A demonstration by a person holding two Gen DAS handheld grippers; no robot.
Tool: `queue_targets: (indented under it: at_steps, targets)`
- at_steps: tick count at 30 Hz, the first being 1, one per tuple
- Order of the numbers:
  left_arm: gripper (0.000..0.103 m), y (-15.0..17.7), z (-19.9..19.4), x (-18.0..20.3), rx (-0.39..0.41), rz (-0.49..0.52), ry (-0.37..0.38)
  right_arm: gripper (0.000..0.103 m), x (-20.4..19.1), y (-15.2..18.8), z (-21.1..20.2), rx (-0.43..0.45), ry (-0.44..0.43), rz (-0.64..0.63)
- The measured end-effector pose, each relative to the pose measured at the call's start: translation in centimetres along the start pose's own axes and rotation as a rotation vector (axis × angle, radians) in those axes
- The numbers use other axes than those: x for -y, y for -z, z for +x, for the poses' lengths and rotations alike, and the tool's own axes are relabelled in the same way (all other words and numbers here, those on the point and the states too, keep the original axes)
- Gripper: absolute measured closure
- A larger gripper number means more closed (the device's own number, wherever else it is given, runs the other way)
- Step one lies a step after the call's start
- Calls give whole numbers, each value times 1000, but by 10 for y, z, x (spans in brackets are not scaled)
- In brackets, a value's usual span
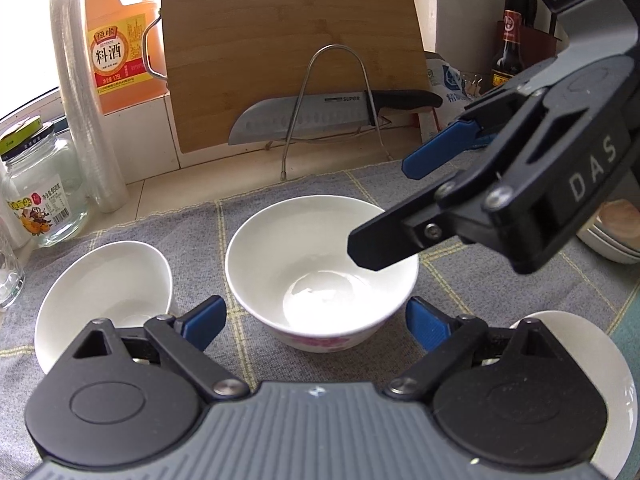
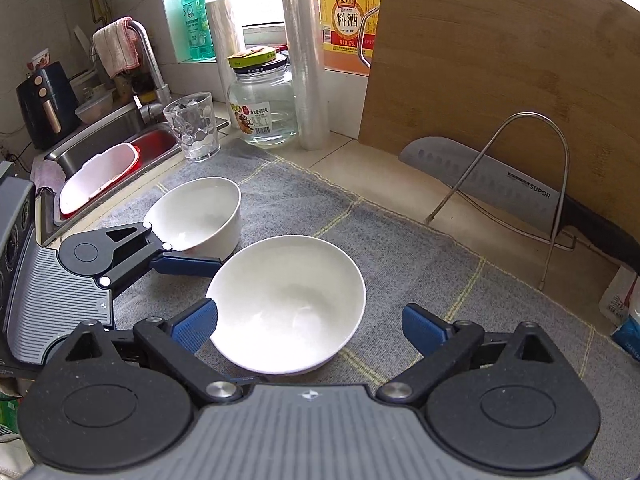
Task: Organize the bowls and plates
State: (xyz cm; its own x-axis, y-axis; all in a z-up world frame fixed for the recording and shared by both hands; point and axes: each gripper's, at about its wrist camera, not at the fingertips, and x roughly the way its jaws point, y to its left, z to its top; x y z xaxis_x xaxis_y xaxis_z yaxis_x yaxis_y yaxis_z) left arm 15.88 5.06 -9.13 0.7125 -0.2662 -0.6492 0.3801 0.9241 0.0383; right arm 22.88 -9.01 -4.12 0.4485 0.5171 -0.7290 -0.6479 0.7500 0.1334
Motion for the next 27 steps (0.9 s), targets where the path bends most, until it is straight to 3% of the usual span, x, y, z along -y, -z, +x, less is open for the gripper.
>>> queue_targets:
  at_steps: [14, 20, 27]
  targets:
    - [9, -3, 4, -5, 0, -14, 27, 13, 9, -13, 40, -57, -55, 20]
    - [10, -6, 5, -5, 3, -7, 39, 21, 9, -15, 46, -73, -62, 20]
    - [10, -6, 5, -7, 2, -10, 48, 23, 10, -17, 49, -86, -73, 23]
